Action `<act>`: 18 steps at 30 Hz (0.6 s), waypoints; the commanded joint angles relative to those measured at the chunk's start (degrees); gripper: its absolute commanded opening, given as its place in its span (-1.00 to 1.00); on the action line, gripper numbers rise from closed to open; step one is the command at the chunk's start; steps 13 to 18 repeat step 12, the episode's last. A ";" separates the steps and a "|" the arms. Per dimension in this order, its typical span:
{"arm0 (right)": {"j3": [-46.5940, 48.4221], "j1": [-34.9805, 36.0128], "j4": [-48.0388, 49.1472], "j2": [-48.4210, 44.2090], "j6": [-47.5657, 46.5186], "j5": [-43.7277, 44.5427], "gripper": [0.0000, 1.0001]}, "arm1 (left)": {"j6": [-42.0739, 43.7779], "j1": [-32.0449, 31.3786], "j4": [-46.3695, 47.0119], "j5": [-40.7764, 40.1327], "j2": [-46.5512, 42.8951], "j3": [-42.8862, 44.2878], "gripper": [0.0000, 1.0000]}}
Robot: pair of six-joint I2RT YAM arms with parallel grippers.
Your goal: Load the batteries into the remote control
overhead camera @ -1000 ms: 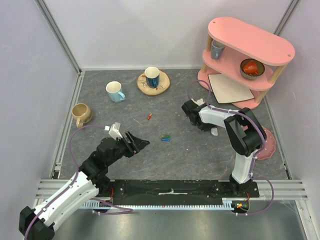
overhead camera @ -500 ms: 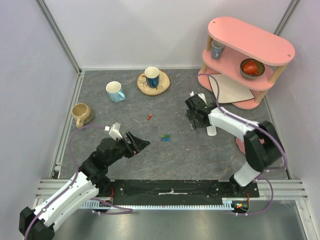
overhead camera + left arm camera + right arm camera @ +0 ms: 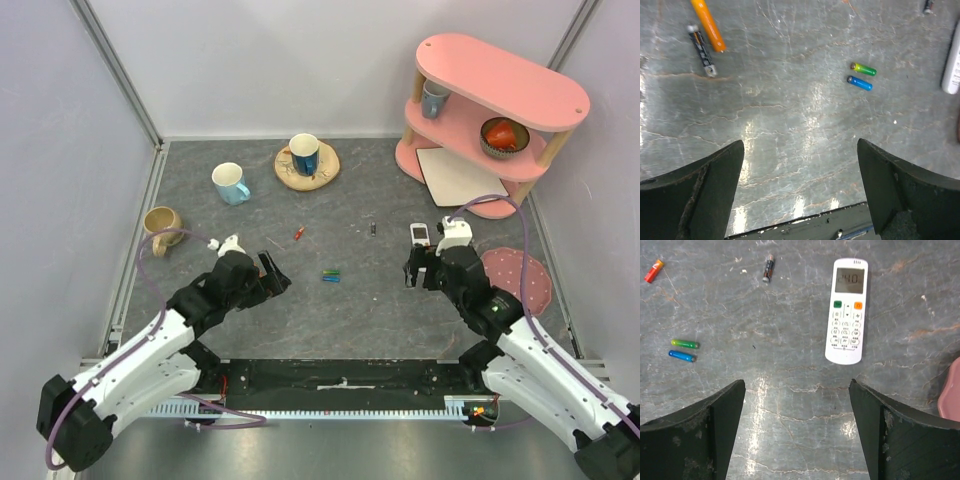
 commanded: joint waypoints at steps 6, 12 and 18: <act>-1.91 0.20 7.53 -3.09 4.24 -2.27 0.92 | 4.24 0.08 -1.26 -4.21 1.32 5.26 0.99; -5.33 0.12 13.58 -3.53 12.57 -7.46 0.95 | 2.64 0.08 -2.21 -6.51 -3.87 3.58 0.95; -5.33 0.12 13.58 -3.53 12.57 -7.46 0.95 | 2.64 0.08 -2.21 -6.51 -3.87 3.58 0.95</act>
